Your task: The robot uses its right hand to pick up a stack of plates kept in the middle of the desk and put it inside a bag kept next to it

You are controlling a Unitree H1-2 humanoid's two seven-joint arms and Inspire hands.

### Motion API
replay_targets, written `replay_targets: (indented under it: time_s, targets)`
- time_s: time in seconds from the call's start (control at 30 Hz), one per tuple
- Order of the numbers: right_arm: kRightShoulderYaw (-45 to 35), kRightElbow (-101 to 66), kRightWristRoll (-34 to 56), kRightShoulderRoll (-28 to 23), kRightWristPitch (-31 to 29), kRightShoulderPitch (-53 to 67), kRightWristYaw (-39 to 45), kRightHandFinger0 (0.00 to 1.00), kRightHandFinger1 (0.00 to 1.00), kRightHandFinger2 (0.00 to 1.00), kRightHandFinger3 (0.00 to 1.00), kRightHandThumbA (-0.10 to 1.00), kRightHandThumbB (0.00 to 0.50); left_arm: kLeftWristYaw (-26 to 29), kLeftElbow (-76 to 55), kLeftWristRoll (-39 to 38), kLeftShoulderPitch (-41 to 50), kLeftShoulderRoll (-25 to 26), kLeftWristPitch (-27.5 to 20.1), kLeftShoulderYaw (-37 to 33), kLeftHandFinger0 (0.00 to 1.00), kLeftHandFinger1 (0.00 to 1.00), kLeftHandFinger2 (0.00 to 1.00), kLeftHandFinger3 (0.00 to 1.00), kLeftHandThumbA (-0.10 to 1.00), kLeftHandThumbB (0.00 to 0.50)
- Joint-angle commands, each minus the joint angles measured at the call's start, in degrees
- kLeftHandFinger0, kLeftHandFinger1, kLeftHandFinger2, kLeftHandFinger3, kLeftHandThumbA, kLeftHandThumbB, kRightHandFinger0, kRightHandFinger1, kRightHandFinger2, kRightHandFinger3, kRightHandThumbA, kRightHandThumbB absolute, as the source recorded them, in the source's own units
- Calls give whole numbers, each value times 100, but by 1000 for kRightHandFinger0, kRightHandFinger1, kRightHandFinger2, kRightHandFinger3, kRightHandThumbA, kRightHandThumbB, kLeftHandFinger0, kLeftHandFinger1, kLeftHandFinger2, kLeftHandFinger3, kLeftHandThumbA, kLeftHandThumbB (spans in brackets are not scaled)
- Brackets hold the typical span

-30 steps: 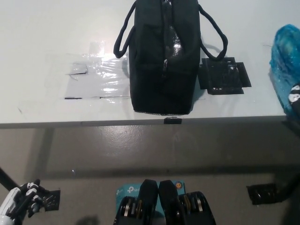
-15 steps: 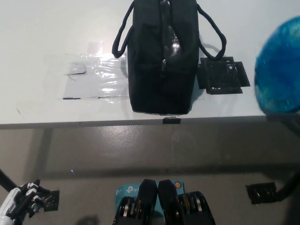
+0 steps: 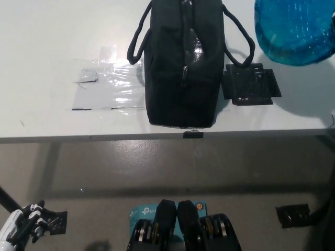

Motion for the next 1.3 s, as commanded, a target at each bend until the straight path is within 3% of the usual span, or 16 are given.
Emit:
replay_targets:
  time_s: [0.0,0.07,0.13,0.23,0.63,0.77,1.1,1.27]
  targets:
    - [134,-212,130,-64,-32,-590,-39,0,0,358,258,-100,190,-143,-89,-31,-21,152,-173,-30,58,283,444,527,562,500]
    - [213,-226,79,-21,-32,-653,-31,0,0,322,183,-100,253,-150,-117,-64,-10,142,-151,-21,49,276,437,517,553,500]
    - [302,-221,21,8,-32,-702,-22,0,0,268,102,-100,283,-152,-124,-78,-5,139,-139,-16,50,281,442,518,545,500]
    - [460,-160,-99,81,-32,-794,-29,0,0,264,101,-100,318,-155,-107,-53,10,129,-173,-40,47,280,439,524,550,500]
    - [804,340,-975,375,-32,-1503,154,0,0,196,123,-100,308,-138,-113,-74,32,109,-126,-68,40,266,438,510,539,500]
    - [908,483,-1253,504,-32,-1556,250,0,0,198,90,-100,332,-128,-123,-57,38,111,-149,-80,38,261,449,504,545,500]
    - [996,924,-1698,556,-32,-1636,267,0,0,186,89,-100,336,-125,-102,-61,46,99,-169,-126,40,252,433,484,532,500]
    - [1090,1244,-1770,533,-32,-1567,58,0,0,100,64,-100,373,-161,-70,-93,47,106,-219,-130,42,254,435,501,534,500]
